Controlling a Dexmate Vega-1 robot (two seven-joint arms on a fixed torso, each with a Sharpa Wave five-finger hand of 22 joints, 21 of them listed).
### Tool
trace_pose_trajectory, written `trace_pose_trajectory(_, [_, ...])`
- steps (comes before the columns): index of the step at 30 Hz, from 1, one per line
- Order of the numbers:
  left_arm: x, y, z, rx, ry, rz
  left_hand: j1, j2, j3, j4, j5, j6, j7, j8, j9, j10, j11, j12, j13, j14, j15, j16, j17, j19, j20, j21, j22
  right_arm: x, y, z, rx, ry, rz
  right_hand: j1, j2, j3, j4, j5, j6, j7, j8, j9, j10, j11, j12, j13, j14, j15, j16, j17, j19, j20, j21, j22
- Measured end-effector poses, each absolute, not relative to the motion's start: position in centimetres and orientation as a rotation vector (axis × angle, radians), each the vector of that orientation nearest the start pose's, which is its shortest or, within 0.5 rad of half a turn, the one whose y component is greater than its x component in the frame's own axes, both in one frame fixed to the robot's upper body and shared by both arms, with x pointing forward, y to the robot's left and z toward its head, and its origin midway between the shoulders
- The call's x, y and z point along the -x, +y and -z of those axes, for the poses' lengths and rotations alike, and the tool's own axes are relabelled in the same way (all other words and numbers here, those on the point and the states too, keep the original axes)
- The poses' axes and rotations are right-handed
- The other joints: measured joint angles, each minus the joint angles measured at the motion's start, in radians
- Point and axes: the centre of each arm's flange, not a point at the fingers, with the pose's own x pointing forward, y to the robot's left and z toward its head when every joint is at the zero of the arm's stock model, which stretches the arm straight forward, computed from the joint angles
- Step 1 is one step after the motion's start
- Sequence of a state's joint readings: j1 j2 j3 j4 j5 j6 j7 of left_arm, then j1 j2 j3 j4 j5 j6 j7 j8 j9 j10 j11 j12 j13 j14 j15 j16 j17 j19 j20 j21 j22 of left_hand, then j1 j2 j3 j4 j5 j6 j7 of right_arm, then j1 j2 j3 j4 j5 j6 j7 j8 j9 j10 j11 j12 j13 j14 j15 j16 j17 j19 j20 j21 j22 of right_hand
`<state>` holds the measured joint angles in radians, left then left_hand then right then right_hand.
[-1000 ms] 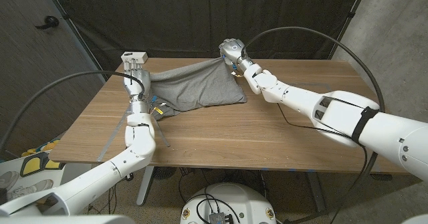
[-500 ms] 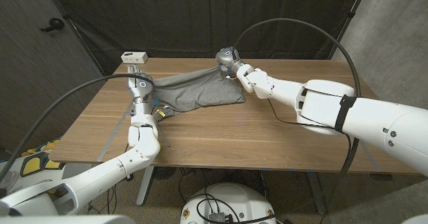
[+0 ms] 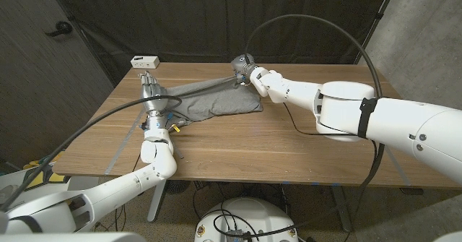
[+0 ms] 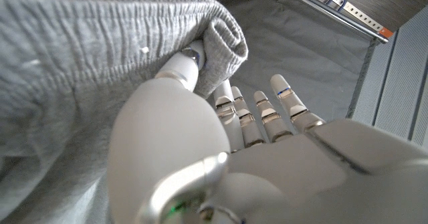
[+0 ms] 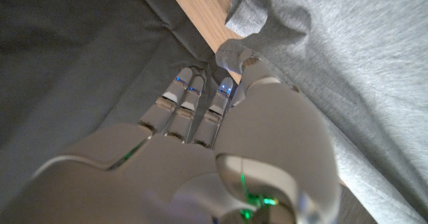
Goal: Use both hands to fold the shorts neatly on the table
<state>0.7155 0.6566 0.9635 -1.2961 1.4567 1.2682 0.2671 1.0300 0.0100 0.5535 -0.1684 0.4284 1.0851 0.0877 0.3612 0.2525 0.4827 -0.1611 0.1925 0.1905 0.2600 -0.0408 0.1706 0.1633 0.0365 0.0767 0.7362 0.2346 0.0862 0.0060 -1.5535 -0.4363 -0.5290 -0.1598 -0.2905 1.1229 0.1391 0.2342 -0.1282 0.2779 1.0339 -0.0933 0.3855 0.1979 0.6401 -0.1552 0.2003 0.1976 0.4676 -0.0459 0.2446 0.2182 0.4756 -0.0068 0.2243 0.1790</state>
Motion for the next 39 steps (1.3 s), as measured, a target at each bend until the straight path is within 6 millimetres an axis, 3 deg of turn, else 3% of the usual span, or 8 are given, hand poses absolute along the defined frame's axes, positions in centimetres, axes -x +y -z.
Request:
trace_pose_trajectory(6, [-58.9,30.9,5.2,-2.099,-0.254,-1.433,0.000,-0.021,-0.026,-0.002,-0.030,0.012,-0.014,0.000,0.000,0.027,-0.005,0.011,0.001,0.025,0.003,0.015,0.003,-0.006,0.030,0.016,0.005,-73.1,-1.8,-11.3,1.962,-0.704,0.170,-0.094,-0.020,-0.032,0.042,0.001,-0.069,-0.018,-0.035,-0.005,0.014,0.003,0.000,0.000,0.035,-0.001,0.000,0.002,0.003,0.015,0.000,0.000])
trace_pose_trajectory(10, [-58.9,31.4,5.5,-2.074,-0.251,-1.515,0.085,-0.001,-0.035,-0.010,-0.073,-0.094,-0.130,0.027,0.080,0.014,-0.001,0.011,0.010,0.031,-0.002,0.018,0.012,-0.010,0.055,0.057,0.019,-72.9,-1.7,-11.3,1.931,-0.719,0.189,-0.136,-0.018,-0.041,0.064,0.001,-0.145,-0.036,-0.077,-0.011,0.007,0.011,0.000,0.002,0.059,-0.004,0.008,0.006,0.007,0.019,0.000,0.004])
trace_pose_trajectory(17, [-59.1,31.9,5.9,-2.059,-0.274,-1.596,0.235,0.105,-0.060,-0.009,-0.123,-0.386,-0.207,-0.112,0.065,-0.060,0.024,0.006,0.017,0.030,-0.002,0.020,0.018,-0.052,0.091,0.136,0.050,-72.7,-1.9,-11.5,1.866,-0.743,0.230,-0.172,-0.013,-0.046,0.083,0.001,-0.235,-0.040,-0.127,-0.012,-0.008,0.025,-0.008,0.005,0.076,-0.006,0.011,0.011,0.019,0.031,0.000,0.002])
trace_pose_trajectory(20, [-59.0,31.8,5.9,-2.061,-0.315,-1.643,0.285,0.145,-0.051,-0.018,-0.130,-0.418,-0.228,-0.138,0.053,-0.069,0.033,0.011,0.017,0.027,0.002,0.022,0.021,-0.077,0.102,0.158,0.062,-72.6,-2.1,-11.7,1.843,-0.753,0.252,-0.178,-0.007,-0.046,0.091,0.001,-0.239,-0.043,-0.131,-0.012,-0.008,0.026,-0.008,0.005,0.080,-0.002,0.011,0.012,0.019,0.031,0.000,0.002])
trace_pose_trajectory(26, [-58.7,31.4,5.9,-2.064,-0.370,-1.712,0.315,0.150,-0.063,-0.002,-0.155,-0.483,-0.236,-0.169,0.038,-0.087,0.040,0.013,0.017,0.023,-0.002,0.026,0.025,-0.085,0.100,0.201,0.079,-72.4,-2.4,-11.9,1.803,-0.780,0.292,-0.181,-0.010,-0.046,0.091,0.001,-0.239,-0.043,-0.131,-0.012,-0.013,0.031,-0.008,0.005,0.086,-0.006,0.011,0.012,0.025,0.036,0.000,0.002])
trace_pose_trajectory(30, [-58.5,31.3,5.8,-2.061,-0.388,-1.733,0.264,0.129,-0.100,0.027,-0.173,-0.494,-0.232,-0.173,0.030,-0.087,0.040,0.019,0.020,0.023,-0.002,0.033,0.025,-0.061,0.076,0.227,0.079,-72.2,-2.7,-12.1,1.779,-0.806,0.328,-0.189,-0.006,-0.049,0.097,0.001,-0.239,-0.043,-0.131,-0.012,-0.013,0.031,-0.008,0.005,0.086,-0.006,0.011,0.012,0.027,0.038,0.000,0.002])
trace_pose_trajectory(35, [-58.0,31.0,5.7,-2.036,-0.422,-1.746,0.078,0.119,-0.184,0.112,-0.196,-0.532,-0.226,-0.177,0.007,-0.087,0.040,0.026,0.020,0.034,-0.002,0.038,0.030,-0.050,0.031,0.248,0.053,-72.0,-3.3,-12.1,1.737,-0.846,0.379,-0.232,0.019,-0.045,0.128,0.001,-0.264,-0.026,-0.152,-0.011,-0.039,0.048,-0.015,0.005,0.070,-0.005,0.002,0.020,0.032,0.043,0.000,0.002])
trace_pose_trajectory(39, [-57.4,30.7,5.4,-1.999,-0.446,-1.739,-0.042,0.112,-0.223,0.161,-0.204,-0.591,-0.229,-0.184,-0.012,-0.083,0.044,0.026,0.019,0.043,0.000,0.038,0.027,-0.051,0.030,0.243,0.014,-71.7,-3.7,-12.1,1.687,-0.884,0.423,-0.263,0.024,-0.041,0.144,-0.012,-0.308,-0.020,-0.174,-0.009,-0.073,0.065,-0.020,0.005,0.046,-0.003,-0.005,0.022,0.037,0.049,0.000,0.002])
